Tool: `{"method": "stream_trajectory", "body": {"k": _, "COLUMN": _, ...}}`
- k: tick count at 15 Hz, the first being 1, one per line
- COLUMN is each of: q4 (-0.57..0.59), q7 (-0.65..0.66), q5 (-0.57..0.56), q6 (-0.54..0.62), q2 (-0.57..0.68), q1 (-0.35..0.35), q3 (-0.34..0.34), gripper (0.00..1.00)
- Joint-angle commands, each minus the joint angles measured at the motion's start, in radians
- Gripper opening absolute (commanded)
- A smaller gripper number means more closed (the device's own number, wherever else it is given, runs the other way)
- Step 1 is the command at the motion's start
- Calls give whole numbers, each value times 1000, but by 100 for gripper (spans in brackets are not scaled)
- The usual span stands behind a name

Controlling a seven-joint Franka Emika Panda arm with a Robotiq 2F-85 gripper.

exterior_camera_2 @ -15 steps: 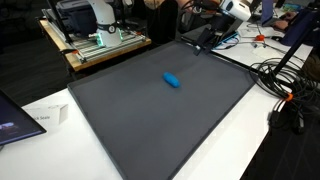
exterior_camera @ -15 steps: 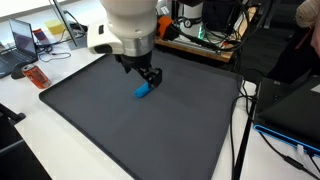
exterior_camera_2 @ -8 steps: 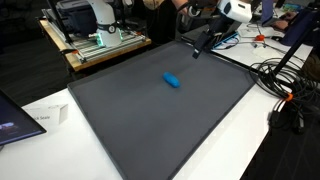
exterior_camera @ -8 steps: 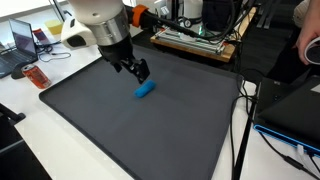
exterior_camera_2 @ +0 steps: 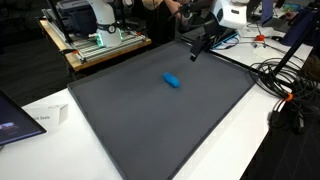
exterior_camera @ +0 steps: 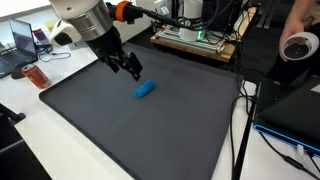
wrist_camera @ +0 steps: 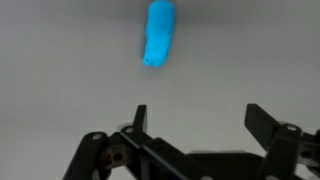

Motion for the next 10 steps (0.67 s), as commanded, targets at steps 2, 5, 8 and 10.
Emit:
{"method": "stream_trajectory", "body": {"k": 2, "q4": -32, "q7": -98, "q5": 105, "q6": 12, "q2": -20, "q1": -64, "q3": 19, "gripper": 100}}
{"method": "stream_trajectory", "body": {"k": 5, "q4": -57, "q7": -138, "q5": 138, "q6": -3, "q2": -28, "q1": -88, "q3": 13, "gripper": 100}}
{"method": "stream_trajectory", "body": {"k": 8, "q4": -68, "q7": -103, "q5": 120, "q6": -59, "q2": -24, "q1": -91, "q3": -12, "gripper": 100}}
{"method": "stream_trajectory", "body": {"k": 10, "q4": -81, "q7": -113, "q5": 132, "q6": -71, "q2": -29, "q1": -102, "q3": -10, "gripper": 100}}
